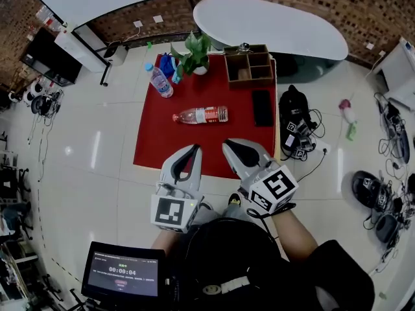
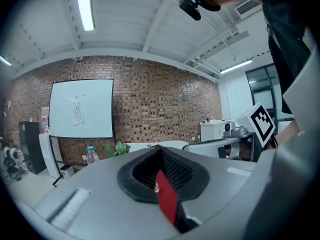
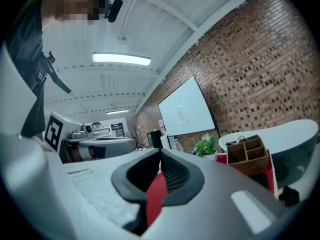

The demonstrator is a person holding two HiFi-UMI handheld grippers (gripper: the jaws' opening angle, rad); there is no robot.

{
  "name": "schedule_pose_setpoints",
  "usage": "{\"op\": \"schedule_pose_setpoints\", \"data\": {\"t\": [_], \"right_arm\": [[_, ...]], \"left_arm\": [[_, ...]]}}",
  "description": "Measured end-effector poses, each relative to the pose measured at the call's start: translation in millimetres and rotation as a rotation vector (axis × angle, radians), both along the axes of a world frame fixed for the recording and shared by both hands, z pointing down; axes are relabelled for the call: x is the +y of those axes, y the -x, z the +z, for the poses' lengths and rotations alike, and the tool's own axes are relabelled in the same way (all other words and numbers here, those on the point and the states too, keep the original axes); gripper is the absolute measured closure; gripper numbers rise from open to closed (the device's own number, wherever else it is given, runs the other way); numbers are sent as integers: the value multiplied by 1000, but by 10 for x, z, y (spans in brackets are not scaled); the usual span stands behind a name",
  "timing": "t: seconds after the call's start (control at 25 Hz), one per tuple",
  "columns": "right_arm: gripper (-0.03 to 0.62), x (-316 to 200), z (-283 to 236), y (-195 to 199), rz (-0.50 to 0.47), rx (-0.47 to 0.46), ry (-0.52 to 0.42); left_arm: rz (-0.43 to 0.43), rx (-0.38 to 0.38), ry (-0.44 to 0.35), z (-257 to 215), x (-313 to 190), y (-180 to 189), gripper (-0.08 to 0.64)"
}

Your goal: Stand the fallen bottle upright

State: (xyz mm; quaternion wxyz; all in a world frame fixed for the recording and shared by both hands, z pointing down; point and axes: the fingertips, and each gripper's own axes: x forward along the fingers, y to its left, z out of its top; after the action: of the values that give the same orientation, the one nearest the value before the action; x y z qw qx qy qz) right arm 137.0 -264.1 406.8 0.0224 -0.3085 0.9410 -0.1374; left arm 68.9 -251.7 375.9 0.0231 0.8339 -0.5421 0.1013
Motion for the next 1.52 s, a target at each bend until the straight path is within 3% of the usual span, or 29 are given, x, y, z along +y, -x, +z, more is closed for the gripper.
{"op": "schedule_pose_setpoints", "data": {"t": [0.04, 0.12, 0.2, 0.36, 0.56, 0.76, 0.96, 1.12, 1.24, 1.32, 1.52], "right_arm": [[578, -17, 42, 50, -29, 38, -13], [442, -37, 112, 202, -111, 164, -77], [378, -53, 140, 387, -212, 330, -181], [370, -217, 209, 740, -387, 687, -365], [317, -565, 659, 1357, -589, 989, -396], [281, -906, 1471, 1752, -729, 1170, -275], [279, -1180, 2255, 1949, -751, 1355, -165], [278, -1248, 2696, 2054, -764, 1532, -216], [278, -1341, 2884, 2071, -713, 1617, -294], [279, -1401, 2947, 2058, -699, 1647, -318], [282, -1418, 2980, 2083, -753, 1671, -262]], "left_arm": [[-5, -1, -5, 15, -11, 39, 555], [-11, 1, -20, 12, -21, 127, 555], [-26, 10, -21, -5, -21, 228, 555], [-28, 22, -30, -55, -11, 391, 555], [-66, 40, -62, -93, 126, 766, 555], [-177, 63, -67, -20, 323, 1156, 555], [-270, 90, -30, 118, 517, 1629, 555], [-349, 108, -12, 147, 664, 1991, 555], [-386, 108, -10, 174, 757, 2132, 555], [-395, 110, -8, 202, 783, 2168, 555], [-389, 108, 7, 251, 805, 2181, 555]]}}
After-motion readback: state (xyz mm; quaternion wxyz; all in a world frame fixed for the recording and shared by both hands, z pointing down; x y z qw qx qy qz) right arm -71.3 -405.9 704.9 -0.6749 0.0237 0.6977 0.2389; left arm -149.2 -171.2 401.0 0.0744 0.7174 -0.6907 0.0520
